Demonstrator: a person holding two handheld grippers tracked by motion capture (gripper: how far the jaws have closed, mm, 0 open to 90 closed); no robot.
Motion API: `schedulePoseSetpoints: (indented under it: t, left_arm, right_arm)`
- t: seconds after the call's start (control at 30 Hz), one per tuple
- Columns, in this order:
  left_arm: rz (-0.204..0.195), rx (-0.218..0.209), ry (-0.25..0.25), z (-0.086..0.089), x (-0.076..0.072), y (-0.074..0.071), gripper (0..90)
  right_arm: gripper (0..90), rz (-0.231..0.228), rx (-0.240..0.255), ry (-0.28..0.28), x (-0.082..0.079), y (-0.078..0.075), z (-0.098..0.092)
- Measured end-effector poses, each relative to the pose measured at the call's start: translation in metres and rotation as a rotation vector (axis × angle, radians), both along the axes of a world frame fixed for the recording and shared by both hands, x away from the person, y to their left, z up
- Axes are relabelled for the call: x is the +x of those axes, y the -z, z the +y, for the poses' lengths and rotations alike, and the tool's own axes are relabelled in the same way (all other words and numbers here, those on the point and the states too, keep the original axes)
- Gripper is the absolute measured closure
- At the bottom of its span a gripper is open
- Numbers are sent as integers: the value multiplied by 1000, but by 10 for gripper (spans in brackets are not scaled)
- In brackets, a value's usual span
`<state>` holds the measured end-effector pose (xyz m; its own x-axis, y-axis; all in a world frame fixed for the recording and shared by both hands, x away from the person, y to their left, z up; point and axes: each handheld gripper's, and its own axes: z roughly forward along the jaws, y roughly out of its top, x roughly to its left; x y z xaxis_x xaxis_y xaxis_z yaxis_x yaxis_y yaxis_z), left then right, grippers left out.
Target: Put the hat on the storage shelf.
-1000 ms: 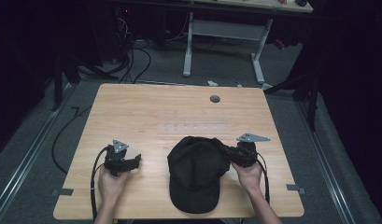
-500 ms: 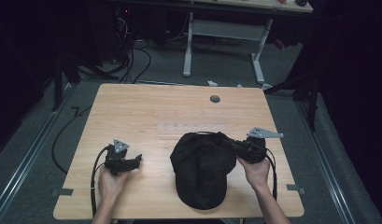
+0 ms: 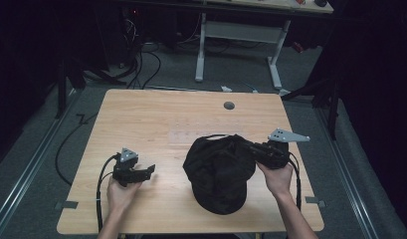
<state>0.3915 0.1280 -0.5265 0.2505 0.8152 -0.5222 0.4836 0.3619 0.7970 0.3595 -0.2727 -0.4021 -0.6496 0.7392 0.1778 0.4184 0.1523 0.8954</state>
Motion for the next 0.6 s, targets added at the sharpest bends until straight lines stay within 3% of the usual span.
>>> schedulePoseSetpoints:
  t: [0.07,0.1,0.13,0.3,0.43,0.6]
  left_arm:
    - [-2,-11,18,-1,-1,-3,227]
    - [-16,-45,46,-3,-5,-9,225]
    - [-15,-54,65,-4,-6,-12,226]
    - [-36,-67,139,-12,-14,-22,228]
    - [-56,-99,234,-21,-23,-35,218]
    - [-72,-128,306,-29,-30,-45,202]
  right_arm:
    - [867,-5,-1,-2,0,-1,0]
    - [867,-11,-3,-10,1,-4,1]
    - [867,-16,-3,-14,1,-6,2]
    - [867,-32,-5,-24,2,-12,4]
    - [868,-45,0,-36,5,-17,6]
    - [867,-60,5,-45,8,-23,8]
